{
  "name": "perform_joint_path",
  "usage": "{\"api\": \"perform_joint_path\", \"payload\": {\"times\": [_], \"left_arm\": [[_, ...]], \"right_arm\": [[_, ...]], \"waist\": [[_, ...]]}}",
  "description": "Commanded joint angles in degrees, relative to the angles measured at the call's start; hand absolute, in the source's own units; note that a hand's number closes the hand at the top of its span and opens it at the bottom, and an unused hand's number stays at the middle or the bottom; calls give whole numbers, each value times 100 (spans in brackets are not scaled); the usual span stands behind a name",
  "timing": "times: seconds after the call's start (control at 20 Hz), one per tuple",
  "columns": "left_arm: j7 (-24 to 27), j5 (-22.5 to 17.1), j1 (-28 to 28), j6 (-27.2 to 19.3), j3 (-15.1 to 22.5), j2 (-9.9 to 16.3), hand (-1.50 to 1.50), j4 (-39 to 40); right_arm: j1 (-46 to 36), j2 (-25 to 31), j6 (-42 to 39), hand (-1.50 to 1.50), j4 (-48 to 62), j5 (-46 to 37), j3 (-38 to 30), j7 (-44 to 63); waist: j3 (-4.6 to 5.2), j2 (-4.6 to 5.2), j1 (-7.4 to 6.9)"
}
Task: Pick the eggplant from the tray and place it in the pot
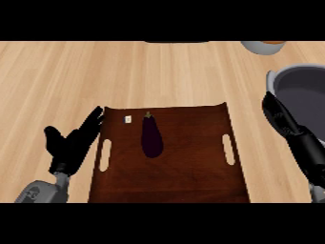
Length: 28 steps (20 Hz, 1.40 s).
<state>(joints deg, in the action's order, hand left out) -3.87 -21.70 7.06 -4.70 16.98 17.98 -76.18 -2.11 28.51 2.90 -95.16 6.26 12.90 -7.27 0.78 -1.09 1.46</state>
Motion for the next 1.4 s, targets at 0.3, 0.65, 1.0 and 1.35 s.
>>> {"api": "perform_joint_path", "payload": {"times": [0.3,0.65,1.0,1.35], "left_arm": [[996,490,63,-962,-602,-52,0,-560],[1352,919,-495,-1454,-283,-425,0,-1286],[1524,986,-481,-1383,-394,-499,0,-1059],[1292,999,-480,-1424,-398,-448,0,-1246]], "right_arm": [[-654,804,1377,150,-500,-2116,-786,-72],[-374,-1713,3346,-150,-726,-3775,1177,-525],[-201,-2302,2604,-150,-1206,-6156,2374,1704],[-371,-2216,149,-150,-964,-6822,2629,3648]], "waist": [[27,-76,0],[-78,87,-251],[-57,71,-111],[-48,61,-163]]}}
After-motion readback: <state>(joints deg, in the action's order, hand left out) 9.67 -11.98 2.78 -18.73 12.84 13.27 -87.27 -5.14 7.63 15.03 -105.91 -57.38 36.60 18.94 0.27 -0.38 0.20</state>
